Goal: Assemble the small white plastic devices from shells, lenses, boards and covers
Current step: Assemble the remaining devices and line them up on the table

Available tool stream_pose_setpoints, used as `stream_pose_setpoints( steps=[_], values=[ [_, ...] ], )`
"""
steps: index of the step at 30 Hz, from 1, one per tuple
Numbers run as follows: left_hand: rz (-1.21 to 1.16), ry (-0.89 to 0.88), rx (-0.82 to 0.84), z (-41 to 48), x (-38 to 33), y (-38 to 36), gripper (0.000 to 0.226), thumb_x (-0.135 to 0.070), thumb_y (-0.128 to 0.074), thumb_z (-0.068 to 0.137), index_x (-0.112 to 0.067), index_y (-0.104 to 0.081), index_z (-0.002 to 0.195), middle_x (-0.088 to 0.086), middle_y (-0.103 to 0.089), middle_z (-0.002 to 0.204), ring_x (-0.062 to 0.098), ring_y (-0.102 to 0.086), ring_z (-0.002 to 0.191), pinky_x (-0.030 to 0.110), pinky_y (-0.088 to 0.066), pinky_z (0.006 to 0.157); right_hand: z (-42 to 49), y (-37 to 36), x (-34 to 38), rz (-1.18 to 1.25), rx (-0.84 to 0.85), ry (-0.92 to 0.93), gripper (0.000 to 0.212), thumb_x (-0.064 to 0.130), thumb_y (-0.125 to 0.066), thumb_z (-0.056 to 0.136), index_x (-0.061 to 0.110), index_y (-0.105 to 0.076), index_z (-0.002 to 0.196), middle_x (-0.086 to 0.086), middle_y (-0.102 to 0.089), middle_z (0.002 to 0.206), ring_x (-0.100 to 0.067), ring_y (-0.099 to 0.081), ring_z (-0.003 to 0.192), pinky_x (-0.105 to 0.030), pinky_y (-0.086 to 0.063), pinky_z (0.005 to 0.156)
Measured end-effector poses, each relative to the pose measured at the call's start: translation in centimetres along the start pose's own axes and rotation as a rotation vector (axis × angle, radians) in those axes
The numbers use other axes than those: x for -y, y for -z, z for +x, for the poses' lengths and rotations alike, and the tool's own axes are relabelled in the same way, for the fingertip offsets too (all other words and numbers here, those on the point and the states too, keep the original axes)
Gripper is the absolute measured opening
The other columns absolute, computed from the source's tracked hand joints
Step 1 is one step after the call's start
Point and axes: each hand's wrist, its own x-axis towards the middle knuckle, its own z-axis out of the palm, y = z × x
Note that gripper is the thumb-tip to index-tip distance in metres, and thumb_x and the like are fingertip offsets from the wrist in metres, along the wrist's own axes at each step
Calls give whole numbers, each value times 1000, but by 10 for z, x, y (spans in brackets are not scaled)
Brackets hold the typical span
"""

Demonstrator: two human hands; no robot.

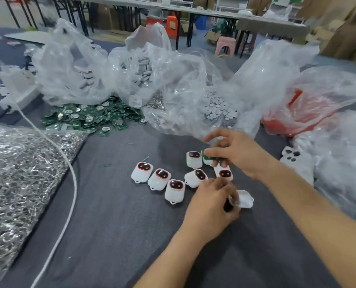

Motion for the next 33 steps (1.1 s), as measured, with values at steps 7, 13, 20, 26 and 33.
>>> stream_pose_setpoints(
  steps=[7,13,20,26,33],
  values=[
    [-26,-21,118,2,2,-4,14,-19,-71,76,-26,-63,85,-18,-62,114,2,-54,109,28,-36,87,-39,80,-62,-171,-159,-316,10,-6,-71,80,4,-69,83,-13,-65,70,-13,-58,48,-18,-50,48],
    [-46,-7,123,1,1,-2,17,-16,-73,76,-26,-65,86,-18,-62,114,-1,-53,109,32,-39,89,-33,76,-60,-307,-122,-365,14,-1,-76,77,0,-66,86,-15,-65,69,-18,-59,52,-23,-51,49],
    [-54,-9,127,1,2,0,18,-17,-73,77,-28,-63,87,-17,-61,115,0,-54,111,34,-42,90,-17,70,-40,-552,-38,-467,16,7,-79,76,4,-67,86,-7,-65,67,-16,-62,53,-20,-51,46],
    [-56,-7,112,-1,2,0,17,-14,-74,77,-24,-65,87,-14,-62,113,6,-57,108,39,-44,87,-4,60,-28,-665,23,-557,40,5,-75,80,-7,-58,114,-18,-65,101,-21,-60,56,-36,-59,69],
    [-82,-19,92,0,2,0,15,-9,-76,76,-18,-67,84,-12,-63,109,14,-61,98,45,-46,82,2,56,-29,-785,25,-540,45,6,-76,80,-4,-56,119,-20,-60,115,-22,-61,53,-40,-59,75]
  ],
)
